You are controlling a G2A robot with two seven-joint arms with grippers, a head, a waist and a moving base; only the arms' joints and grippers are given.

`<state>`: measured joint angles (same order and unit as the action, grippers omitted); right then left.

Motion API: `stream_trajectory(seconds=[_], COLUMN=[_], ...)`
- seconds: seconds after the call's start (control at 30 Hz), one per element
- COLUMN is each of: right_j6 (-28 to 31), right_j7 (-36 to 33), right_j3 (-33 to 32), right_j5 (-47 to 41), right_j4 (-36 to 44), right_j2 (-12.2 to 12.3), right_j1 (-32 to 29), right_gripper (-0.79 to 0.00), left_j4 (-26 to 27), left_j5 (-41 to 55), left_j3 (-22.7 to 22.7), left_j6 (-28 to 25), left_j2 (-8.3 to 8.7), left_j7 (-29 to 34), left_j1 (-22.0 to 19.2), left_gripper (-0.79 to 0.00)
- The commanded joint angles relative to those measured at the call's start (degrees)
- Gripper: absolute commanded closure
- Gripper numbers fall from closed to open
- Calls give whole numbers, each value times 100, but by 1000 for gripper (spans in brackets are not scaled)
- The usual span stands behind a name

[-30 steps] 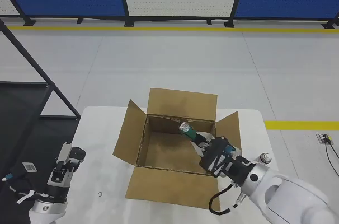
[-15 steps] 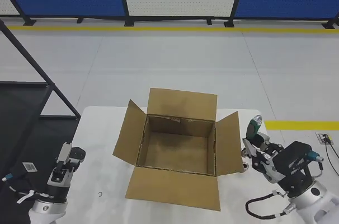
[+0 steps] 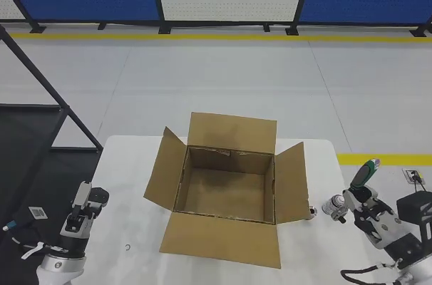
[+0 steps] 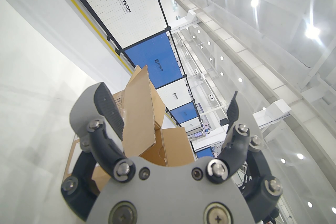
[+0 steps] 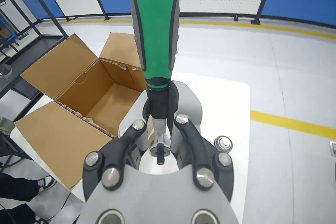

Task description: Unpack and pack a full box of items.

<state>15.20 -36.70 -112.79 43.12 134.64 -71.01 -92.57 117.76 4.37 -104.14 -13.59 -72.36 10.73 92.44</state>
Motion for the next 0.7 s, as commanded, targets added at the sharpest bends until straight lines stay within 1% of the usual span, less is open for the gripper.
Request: stream_trajectory(seconds=[0.0, 0.47, 0.57, 0.67], right_j6=[-5, -31, -173, -318], right_j7=[-5, 14, -179, -555], right_j3=[-3, 10, 124, 142], right_j5=[-4, 4, 57, 36], right_j4=[0, -19, -172, -443], right_j2=[1, 1, 23, 61], right_j1=[1, -5, 65, 238], right_gripper=[0, 0, 0, 0], left_j4=[0, 0, 0, 0], left_j5=[0, 0, 0, 0], left_j3=[0, 0, 0, 0], left_j6=[0, 0, 0, 0], left_j2=[0, 0, 0, 0], left_j7=[0, 0, 0, 0], left_j1=[0, 0, 0, 0], left_gripper=[-785, -785, -785, -785])
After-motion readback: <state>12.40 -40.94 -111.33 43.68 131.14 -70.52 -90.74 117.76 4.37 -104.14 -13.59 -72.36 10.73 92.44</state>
